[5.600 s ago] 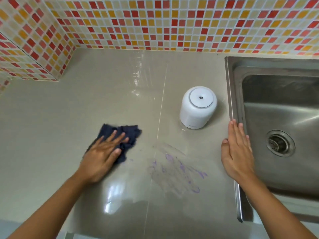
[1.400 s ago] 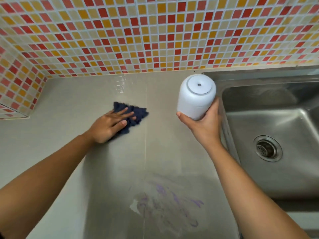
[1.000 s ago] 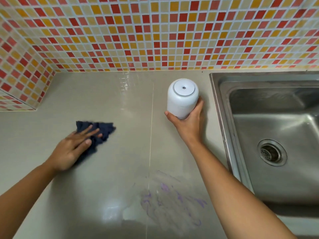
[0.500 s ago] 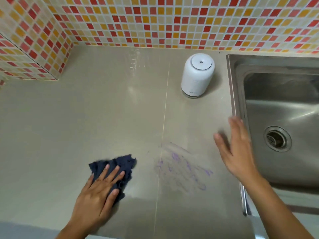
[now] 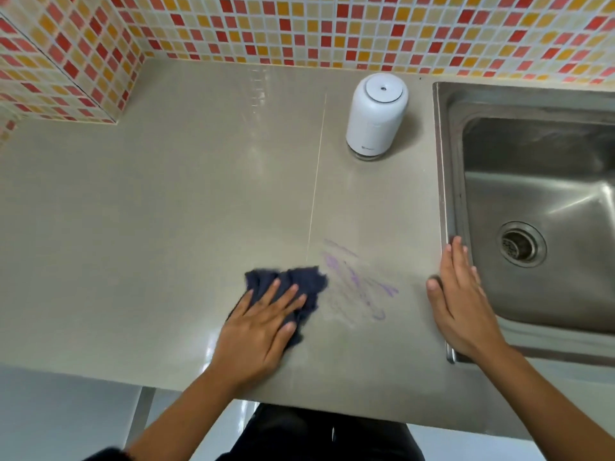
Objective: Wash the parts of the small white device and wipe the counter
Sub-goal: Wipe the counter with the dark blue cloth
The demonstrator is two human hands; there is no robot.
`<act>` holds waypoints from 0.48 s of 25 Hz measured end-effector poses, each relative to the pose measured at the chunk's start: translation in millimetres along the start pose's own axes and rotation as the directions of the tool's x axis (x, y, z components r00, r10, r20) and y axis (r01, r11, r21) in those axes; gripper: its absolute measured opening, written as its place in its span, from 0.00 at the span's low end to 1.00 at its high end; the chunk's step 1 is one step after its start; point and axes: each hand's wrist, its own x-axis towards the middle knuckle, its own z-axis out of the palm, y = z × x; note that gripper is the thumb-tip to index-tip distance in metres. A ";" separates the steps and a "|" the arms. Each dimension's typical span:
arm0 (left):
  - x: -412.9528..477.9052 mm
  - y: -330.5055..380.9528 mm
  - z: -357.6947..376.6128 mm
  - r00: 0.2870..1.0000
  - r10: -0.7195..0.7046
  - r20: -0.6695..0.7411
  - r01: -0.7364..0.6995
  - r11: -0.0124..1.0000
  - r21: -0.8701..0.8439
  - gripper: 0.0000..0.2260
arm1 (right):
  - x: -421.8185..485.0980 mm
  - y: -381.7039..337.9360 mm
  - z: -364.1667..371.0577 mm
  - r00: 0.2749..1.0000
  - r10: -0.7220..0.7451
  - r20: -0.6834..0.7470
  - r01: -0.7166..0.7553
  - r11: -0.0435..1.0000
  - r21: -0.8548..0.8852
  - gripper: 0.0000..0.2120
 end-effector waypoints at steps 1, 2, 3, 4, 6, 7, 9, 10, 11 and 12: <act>-24.1 -7.4 0.0 0.999 -0.037 -0.009 0.037 0.999 0.015 0.22 | -0.2 -0.7 0.7 1.000 -0.001 -0.008 0.001 1.000 0.003 0.34; -34.0 -14.2 -3.2 0.990 -0.136 -0.030 0.136 0.991 -0.015 0.23 | 0.5 -1.3 1.2 1.000 -0.001 -0.019 0.001 1.000 0.006 0.34; -27.9 -15.5 -7.3 0.962 -0.266 -0.062 0.261 0.963 -0.073 0.24 | 1.5 -1.8 1.0 1.000 -0.002 -0.031 0.003 1.000 0.007 0.33; -10.0 -8.5 -11.1 0.918 -0.386 -0.093 0.374 0.919 -0.125 0.25 | 2.1 -2.1 1.1 0.999 -0.006 -0.041 0.007 1.000 0.007 0.33; 47.3 16.5 -13.9 0.859 -0.496 -0.124 0.466 0.860 -0.209 0.25 | 1.0 -1.5 2.8 0.999 -0.013 -0.049 0.013 1.000 0.009 0.34; 80.8 30.8 -9.6 0.862 -0.496 -0.105 0.467 0.857 -0.216 0.25 | 1.5 -0.6 4.4 0.998 -0.013 -0.056 0.014 1.000 0.012 0.34; 126.9 71.0 0.6 0.906 -0.420 -0.052 0.401 0.891 -0.215 0.23 | 3.3 1.2 5.6 0.997 -0.028 -0.068 0.032 0.998 0.054 0.34; 131.2 89.6 7.1 0.931 -0.364 -0.033 0.349 0.913 -0.211 0.24 | 4.0 2.0 5.3 0.997 -0.033 -0.066 0.040 0.994 0.101 0.35; 120.8 104.5 14.2 0.962 -0.272 -0.016 0.264 0.946 -0.187 0.27 | 2.4 3.6 4.1 0.998 -0.037 -0.056 0.045 0.988 0.148 0.35; 97.3 115.5 20.9 0.987 -0.159 -0.004 0.157 0.974 -0.162 0.28 | -1.0 6.3 3.1 0.998 -0.044 -0.043 0.051 0.983 0.177 0.35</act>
